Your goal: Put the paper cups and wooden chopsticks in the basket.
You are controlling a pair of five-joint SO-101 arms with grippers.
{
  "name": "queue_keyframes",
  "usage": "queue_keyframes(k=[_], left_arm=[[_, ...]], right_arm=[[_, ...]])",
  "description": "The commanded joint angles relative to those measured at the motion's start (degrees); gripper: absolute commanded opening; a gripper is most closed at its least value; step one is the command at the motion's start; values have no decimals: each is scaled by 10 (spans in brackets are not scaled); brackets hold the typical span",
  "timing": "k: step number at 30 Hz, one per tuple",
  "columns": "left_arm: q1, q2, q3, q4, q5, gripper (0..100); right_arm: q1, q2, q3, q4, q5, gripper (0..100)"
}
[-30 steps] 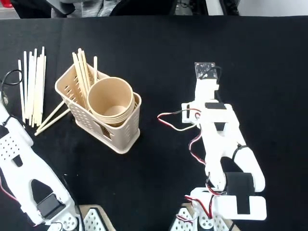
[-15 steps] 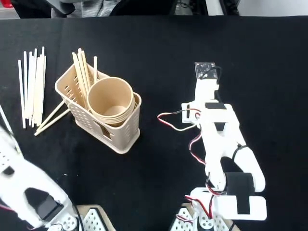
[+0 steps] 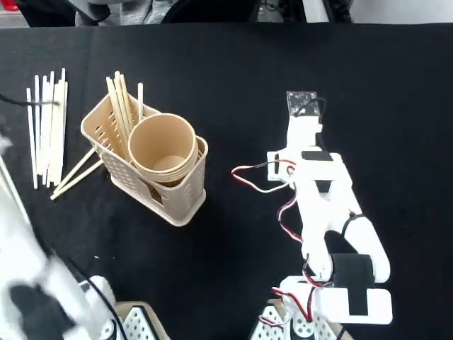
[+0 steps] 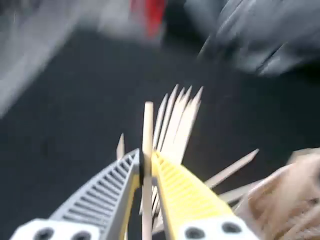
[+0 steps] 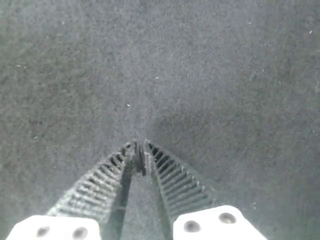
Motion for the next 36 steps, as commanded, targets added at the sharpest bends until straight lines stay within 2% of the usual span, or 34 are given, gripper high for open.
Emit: queue_keyframes(k=[1, 5, 9, 13, 15, 17, 23, 27, 31, 36], left_arm=[[112, -172, 170, -157, -4, 29], [171, -315, 314, -313, 52, 29], [216, -459, 487, -527, 115, 29], [241, -548, 675, -723, 125, 30], [241, -551, 745, -790, 125, 30], [241, -551, 785, -825, 125, 30], [244, -551, 821, -831, 128, 30], [247, -550, 834, -788, 127, 41], [268, -535, 801, -677, 129, 187], [248, -442, 656, -540, 130, 191]], right_arm=[[-8, -13, -3, -9, -1, 15], [-8, -13, -4, -9, -1, 15], [-8, -13, -5, -9, -1, 15], [-8, -13, -6, -9, -1, 15], [-9, -13, -6, -9, -1, 15], [-9, -13, -7, -9, -1, 15], [-9, -13, -7, -9, -1, 15], [-9, -13, -7, -9, -1, 15], [-9, -13, -7, -9, -1, 15], [-9, -13, -7, -9, -1, 15]])
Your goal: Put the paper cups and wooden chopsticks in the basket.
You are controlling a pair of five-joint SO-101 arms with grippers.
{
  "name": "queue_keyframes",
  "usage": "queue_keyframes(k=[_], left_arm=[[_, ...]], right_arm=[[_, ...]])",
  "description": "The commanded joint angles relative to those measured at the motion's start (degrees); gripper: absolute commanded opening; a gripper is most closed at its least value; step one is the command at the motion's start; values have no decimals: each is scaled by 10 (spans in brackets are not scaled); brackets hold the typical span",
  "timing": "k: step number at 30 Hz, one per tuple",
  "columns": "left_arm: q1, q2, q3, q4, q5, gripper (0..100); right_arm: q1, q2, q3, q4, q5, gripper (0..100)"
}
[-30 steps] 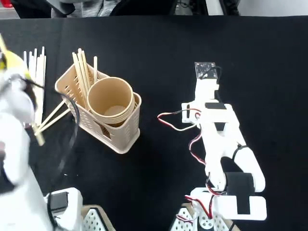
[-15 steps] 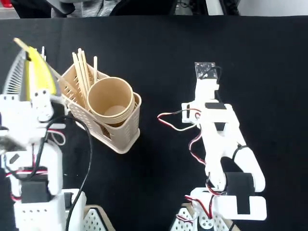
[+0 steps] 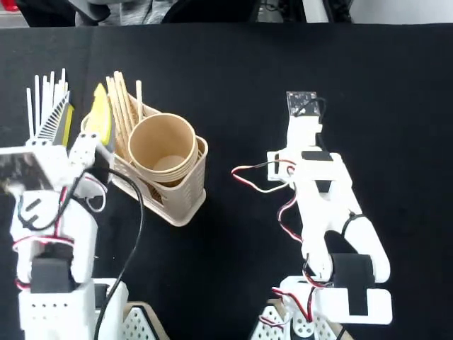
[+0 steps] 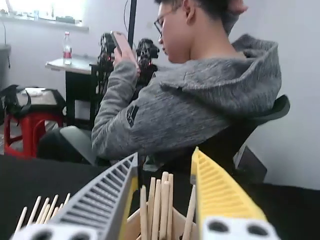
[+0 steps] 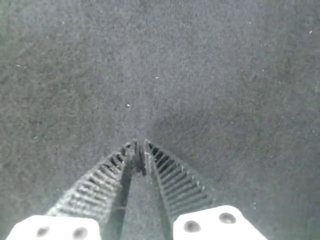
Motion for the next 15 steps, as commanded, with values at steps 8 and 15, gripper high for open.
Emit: queue_keyframes(k=[8, 15], left_arm=[[-202, 340, -390, 302, 9, 188], [-346, 590, -530, 420, 4, 188]], right_arm=[[-9, -13, -7, -9, -1, 15], [-9, -13, -7, -9, -1, 15]])
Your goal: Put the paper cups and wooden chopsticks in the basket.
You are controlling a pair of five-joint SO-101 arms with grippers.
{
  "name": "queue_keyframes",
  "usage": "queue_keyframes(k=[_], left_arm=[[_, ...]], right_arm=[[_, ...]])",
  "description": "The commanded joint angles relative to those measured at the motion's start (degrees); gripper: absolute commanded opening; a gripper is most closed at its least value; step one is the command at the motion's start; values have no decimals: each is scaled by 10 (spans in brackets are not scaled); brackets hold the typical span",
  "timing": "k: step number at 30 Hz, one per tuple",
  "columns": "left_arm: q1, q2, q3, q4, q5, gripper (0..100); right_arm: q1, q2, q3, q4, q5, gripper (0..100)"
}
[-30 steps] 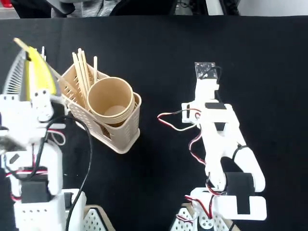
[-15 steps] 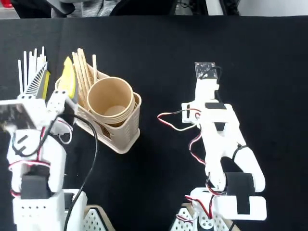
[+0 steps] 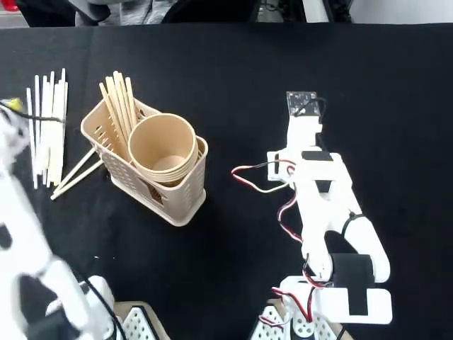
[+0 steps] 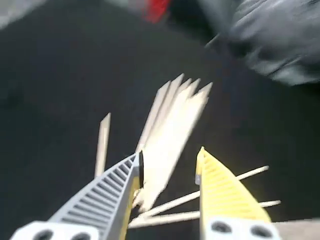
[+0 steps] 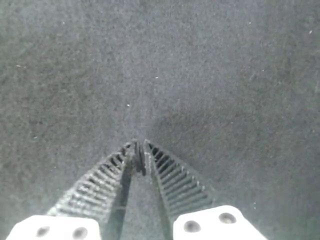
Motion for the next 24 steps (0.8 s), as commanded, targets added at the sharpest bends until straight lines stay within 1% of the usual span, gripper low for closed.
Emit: queue_keyframes(k=[1, 5, 8, 10, 16, 20, 24], left_arm=[[-73, 151, -98, 39, -2, 188], [-116, 271, -136, 15, -4, 188], [-118, 367, -177, -14, -44, 188], [-118, 440, -225, -10, -59, 188], [-127, 661, -436, 79, -62, 187], [-132, 793, -607, 150, -64, 187], [-139, 906, -773, 207, -88, 187]], right_arm=[[-9, -13, -7, -9, -1, 15], [-9, -13, -6, -9, -1, 15], [-9, -13, -6, -9, -1, 15], [-9, -13, -6, -9, -1, 15], [-9, -13, -6, -9, -1, 15], [-8, -13, -6, -9, -1, 15], [-8, -13, -6, -9, -1, 15]])
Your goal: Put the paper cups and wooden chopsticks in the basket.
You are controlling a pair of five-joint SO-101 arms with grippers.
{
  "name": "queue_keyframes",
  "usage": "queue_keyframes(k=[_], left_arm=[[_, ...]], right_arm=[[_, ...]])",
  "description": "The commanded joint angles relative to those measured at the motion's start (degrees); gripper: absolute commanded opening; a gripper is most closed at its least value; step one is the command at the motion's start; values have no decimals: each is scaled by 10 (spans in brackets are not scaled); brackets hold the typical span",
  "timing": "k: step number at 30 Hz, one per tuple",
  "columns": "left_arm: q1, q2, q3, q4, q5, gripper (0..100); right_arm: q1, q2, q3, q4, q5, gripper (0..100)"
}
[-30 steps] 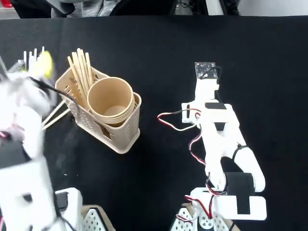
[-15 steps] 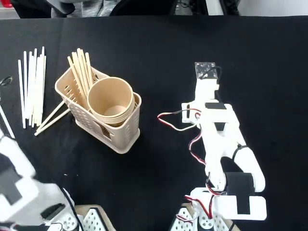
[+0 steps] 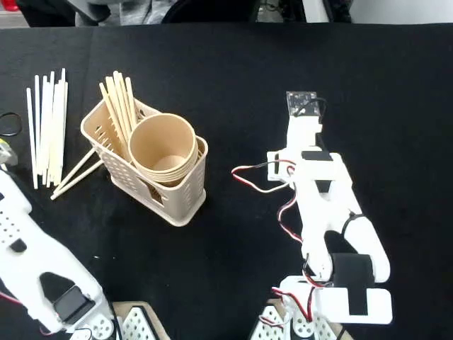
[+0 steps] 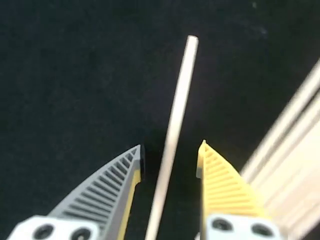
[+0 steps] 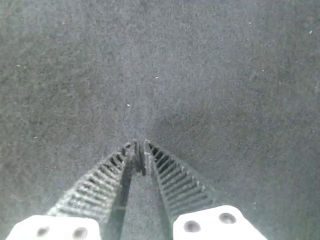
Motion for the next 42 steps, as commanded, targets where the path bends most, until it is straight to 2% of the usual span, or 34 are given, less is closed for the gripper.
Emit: queue_keyframes(k=[1, 6, 9, 11, 16, 21, 23, 30, 35, 38, 42], left_arm=[[-10, 105, -227, 58, -30, 187], [-7, 208, -389, 120, -99, 88], [-1, 249, -456, 149, -106, 26], [3, 259, -492, 171, -106, 30], [22, 205, -487, 207, -106, 29], [8, 99, -464, 210, -59, 28], [4, 32, -393, 211, -57, 28], [33, -285, 38, 199, -70, 29], [72, -534, 224, 158, -87, 29], [85, -698, 349, 91, -84, 29], [122, -937, 569, -47, -86, 29]], right_arm=[[-8, -13, -6, -9, -1, 15], [-8, -13, -6, -9, -1, 15], [-8, -13, -6, -9, -1, 15], [-8, -13, -5, -9, -1, 15], [-8, -13, -5, -9, -1, 15], [-8, -13, -6, -11, -1, 15], [-9, -13, -2, -25, -1, 15], [-9, -13, 4, -33, -1, 15], [-8, -13, 6, -33, -1, 15], [-9, -13, 6, -33, -1, 15], [-9, -13, 7, -33, -1, 15]])
